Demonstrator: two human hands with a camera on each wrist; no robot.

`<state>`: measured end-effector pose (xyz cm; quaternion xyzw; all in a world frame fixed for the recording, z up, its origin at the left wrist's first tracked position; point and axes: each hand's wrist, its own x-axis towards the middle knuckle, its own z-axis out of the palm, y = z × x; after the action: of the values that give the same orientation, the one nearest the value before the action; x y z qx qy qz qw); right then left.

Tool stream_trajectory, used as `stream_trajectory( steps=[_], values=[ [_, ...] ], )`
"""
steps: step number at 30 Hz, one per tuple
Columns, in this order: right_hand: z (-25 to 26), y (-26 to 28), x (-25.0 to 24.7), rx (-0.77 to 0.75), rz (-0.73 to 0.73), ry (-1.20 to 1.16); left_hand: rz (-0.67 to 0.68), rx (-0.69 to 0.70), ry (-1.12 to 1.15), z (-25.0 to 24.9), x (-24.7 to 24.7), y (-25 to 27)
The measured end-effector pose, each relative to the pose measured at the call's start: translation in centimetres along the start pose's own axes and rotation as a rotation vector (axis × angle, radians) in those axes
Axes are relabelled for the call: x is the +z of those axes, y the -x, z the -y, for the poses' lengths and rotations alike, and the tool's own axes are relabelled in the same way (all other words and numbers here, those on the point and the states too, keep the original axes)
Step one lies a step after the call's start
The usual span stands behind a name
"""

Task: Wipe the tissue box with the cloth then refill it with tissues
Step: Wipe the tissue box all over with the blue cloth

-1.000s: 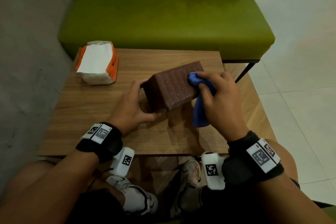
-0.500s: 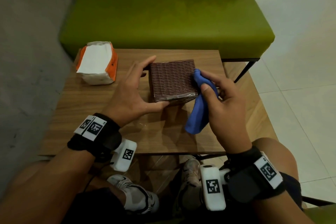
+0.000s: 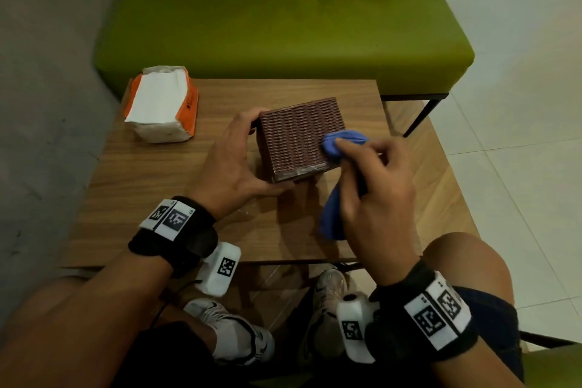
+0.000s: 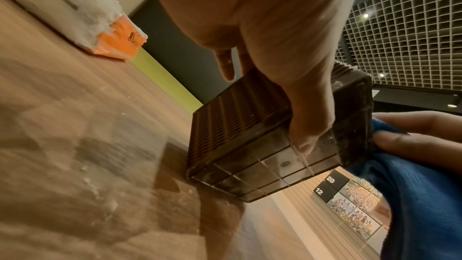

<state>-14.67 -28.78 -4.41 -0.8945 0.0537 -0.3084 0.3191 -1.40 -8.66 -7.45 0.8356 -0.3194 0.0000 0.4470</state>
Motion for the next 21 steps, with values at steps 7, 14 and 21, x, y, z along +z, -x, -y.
stream_trajectory(
  steps=[7, 14, 21],
  values=[
    [3.2, 2.4, 2.0, -0.180, 0.228, 0.031, 0.019, 0.006, 0.076, 0.0, 0.2, 0.3],
    [2.9, 2.0, 2.0, -0.001, 0.043, 0.047, 0.012, 0.004, 0.035, -0.3, 0.6, 0.0],
    [0.2, -0.2, 0.4, -0.025, 0.048, 0.007, -0.019, -0.004, 0.020, 0.0, 0.2, 0.4]
  ],
)
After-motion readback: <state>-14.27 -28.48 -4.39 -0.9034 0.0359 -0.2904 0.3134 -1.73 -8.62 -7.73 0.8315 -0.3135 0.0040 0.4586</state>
